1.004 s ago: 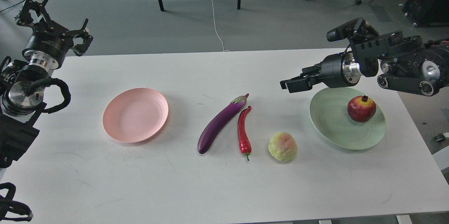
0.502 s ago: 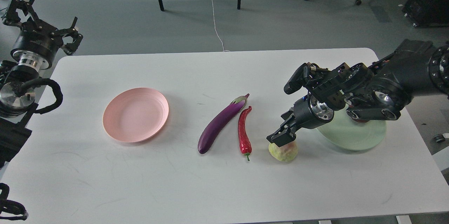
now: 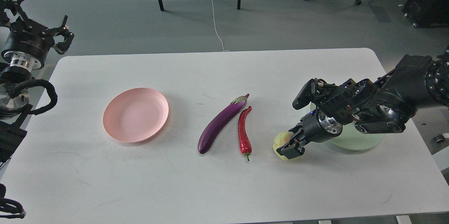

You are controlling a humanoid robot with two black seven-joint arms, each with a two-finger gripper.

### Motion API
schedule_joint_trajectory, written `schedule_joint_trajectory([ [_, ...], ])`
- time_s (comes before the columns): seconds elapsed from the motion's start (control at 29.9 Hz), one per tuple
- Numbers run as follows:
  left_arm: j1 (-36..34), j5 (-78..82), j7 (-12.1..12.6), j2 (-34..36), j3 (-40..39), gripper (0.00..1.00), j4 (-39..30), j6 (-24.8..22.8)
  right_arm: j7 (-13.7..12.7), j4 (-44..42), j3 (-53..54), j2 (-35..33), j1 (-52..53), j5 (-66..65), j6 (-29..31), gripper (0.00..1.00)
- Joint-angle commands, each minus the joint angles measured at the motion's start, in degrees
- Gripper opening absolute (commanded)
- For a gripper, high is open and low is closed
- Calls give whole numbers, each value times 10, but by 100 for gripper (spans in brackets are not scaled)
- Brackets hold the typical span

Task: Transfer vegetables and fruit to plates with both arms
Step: 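Carry the peach onto the green plate with the right gripper, then release the peach and retract the right arm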

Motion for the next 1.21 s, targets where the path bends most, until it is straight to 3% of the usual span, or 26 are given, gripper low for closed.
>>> schedule_joint_trajectory([
  [0.0,-1,0,-8,3,-1,98,0,-4,0,4,4,-10,1,0,-20,48],
  [0.37,-1,-1,-7,-1,-1,98,0,-5,0,-79,16,-106,22,-1,-31,49],
  [0.7,0,-1,-6,-4,7,98,0,-5,0,-82,-14,-161,-29,-1,-31,54],
  [1.0,0,0,-4,-3,9,98,0,-6,0,-79,-17,-187,-48,0,-31,93],
  [1.17,0,0,-1,-1,9,98,0,-17,0,-79,-14,-214,-34,0,-31,97],
])
